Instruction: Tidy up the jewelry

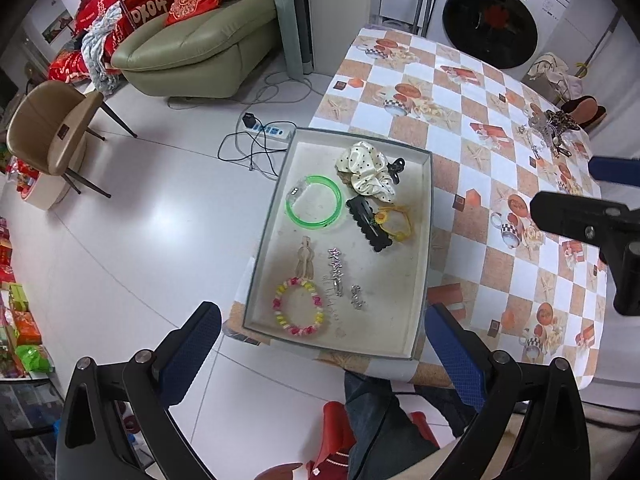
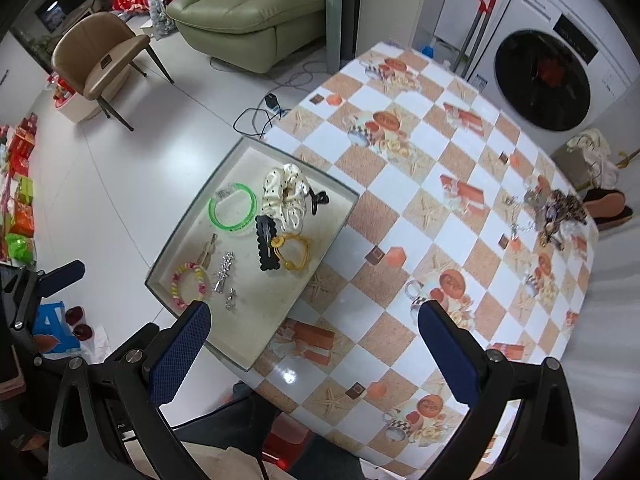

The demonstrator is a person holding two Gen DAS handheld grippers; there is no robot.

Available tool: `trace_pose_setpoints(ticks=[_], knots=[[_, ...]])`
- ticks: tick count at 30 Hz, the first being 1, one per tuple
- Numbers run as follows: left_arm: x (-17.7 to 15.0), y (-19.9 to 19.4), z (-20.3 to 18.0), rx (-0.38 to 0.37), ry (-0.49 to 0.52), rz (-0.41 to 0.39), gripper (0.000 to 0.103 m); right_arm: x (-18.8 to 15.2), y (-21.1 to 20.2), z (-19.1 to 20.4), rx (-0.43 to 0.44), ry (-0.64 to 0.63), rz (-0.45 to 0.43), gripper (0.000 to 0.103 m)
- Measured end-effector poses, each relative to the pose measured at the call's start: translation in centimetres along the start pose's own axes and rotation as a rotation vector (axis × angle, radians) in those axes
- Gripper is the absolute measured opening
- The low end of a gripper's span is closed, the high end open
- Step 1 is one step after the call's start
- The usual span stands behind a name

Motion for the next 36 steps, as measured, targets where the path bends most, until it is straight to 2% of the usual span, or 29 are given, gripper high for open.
trace_pose_setpoints(ticks=[13, 36], knots=[[-0.6, -2.1, 1.3, 0.026, -0.020, -0.011, 0.103, 0.1, -1.5, 1.6, -0.045, -0.069, -0.009, 0.103], [-0.7, -2.2, 1.9, 0.032, -0.036, -0.016, 0.103, -0.2, -1.3, 1.8, -0.037, -0.072, -0.001, 0.103]])
Point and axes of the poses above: each gripper's, at about its wrist camera, not at the fingertips, and y roughly the way its jaws point, z to its left, x to its top, the point moved 9 cm from there along y, roughly the way its jaws point, and after that the axes turned 3 degrees about -y, right-handed, at the moved point
